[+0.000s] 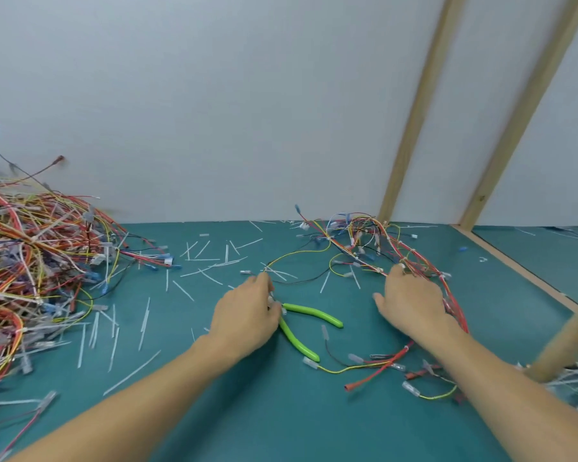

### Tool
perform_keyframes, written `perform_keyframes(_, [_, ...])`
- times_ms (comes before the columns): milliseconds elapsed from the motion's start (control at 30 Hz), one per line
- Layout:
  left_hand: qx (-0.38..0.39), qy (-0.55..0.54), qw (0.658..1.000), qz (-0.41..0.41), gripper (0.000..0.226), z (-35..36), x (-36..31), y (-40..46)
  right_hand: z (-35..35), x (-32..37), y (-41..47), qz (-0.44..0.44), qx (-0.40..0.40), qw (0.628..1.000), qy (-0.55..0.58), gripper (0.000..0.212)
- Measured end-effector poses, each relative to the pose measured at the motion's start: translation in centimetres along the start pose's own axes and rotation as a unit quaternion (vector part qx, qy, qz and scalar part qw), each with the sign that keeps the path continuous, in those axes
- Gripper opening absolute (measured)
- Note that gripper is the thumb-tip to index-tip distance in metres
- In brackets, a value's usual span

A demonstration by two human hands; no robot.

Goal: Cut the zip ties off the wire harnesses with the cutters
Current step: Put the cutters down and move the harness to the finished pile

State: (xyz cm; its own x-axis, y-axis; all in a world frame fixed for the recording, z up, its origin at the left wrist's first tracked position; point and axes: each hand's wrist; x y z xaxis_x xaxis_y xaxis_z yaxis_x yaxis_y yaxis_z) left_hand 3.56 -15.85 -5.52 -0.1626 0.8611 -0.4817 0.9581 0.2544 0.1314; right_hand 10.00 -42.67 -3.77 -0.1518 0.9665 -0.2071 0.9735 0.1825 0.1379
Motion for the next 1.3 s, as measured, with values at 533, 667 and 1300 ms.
perform_keyframes(533, [0.195,-0.155,0.968,0.038,0.032,0.3,-6.7,-1.8,-5.2,2.9,6.2,-0.11,-0.078,0.991,-0.008,0.032])
perform_keyframes(667, [0.185,-0.068,0.963,0.186,0.036,1.5,-8.8,-4.7,-2.3,6.1,10.3,-0.074,-0.014,0.996,0.039,0.046])
perform_keyframes(1300, [0.138,0.016,0.979,0.149,0.029,-1.4,2.0,-2.9,0.0,2.5,15.2,0.27,-0.122,0.826,0.479,0.068])
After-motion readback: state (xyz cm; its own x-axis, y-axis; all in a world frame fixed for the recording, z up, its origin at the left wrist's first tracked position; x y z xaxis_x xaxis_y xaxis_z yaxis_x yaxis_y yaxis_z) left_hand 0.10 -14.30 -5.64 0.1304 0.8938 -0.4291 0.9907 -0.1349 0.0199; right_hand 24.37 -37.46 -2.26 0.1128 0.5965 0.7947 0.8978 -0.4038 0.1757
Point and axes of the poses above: each hand's wrist, its own y-axis towards the middle knuckle, its own z-axis out of the palm, x = y × z, and after that the axes turned 12 degrees about -z, right-handed
